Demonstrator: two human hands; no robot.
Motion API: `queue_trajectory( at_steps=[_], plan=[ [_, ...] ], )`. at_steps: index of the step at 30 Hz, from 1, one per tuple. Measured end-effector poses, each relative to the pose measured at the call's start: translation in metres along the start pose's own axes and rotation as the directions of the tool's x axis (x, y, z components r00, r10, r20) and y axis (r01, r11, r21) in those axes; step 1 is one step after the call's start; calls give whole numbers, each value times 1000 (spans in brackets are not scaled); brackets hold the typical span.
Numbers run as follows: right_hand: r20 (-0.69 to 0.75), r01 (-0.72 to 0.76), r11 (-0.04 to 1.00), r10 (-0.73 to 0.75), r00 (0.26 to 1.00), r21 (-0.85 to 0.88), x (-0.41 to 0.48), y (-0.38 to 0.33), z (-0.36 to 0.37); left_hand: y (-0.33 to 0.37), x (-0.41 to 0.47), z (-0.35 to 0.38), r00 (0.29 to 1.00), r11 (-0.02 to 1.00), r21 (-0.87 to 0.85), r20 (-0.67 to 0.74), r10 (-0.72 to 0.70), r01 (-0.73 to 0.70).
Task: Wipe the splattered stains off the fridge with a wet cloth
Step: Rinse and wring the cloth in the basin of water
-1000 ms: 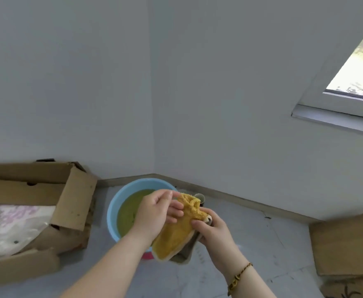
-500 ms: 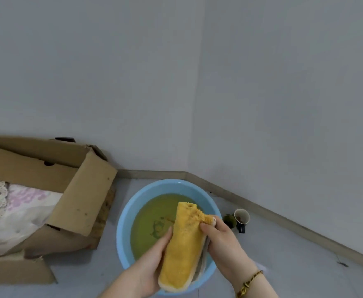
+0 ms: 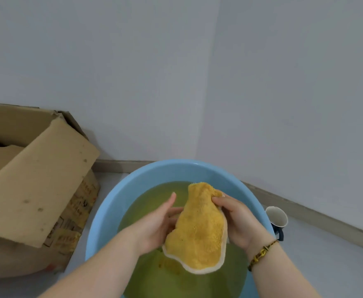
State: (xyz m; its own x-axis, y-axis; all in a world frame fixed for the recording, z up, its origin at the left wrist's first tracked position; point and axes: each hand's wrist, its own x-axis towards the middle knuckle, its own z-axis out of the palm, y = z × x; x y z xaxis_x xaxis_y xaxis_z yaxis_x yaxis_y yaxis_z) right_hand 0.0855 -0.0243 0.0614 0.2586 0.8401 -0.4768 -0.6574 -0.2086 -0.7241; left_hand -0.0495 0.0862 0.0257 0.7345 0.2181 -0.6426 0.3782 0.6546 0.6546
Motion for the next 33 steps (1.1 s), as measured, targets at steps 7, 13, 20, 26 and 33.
queue_trajectory(
  at_steps=[7, 13, 20, 26, 33],
  plan=[
    [-236, -88, 986, 53, 970, -141, 29, 38, -16, -17, 26, -10, 948, 987, 129, -290, 129, -95],
    [-384, -283, 573, -60, 922, -769, 57, 73, -20, -39, 48, -19, 762, 793, 609, -519, 386, 12],
    [-443, -405, 256, -111, 889, -878, 69, 100, -21, -53, 61, -35, 811, 530, 826, -438, 387, 194],
    [-531, -419, 470, -133, 836, -777, 74, 95, -27, -46, 61, -26, 838, 882, 470, -487, 245, 16],
    [-487, -32, 859, -259, 834, -511, 40, 80, 12, -27, 45, 5, 835, 972, 162, -500, 230, -171]
  ],
)
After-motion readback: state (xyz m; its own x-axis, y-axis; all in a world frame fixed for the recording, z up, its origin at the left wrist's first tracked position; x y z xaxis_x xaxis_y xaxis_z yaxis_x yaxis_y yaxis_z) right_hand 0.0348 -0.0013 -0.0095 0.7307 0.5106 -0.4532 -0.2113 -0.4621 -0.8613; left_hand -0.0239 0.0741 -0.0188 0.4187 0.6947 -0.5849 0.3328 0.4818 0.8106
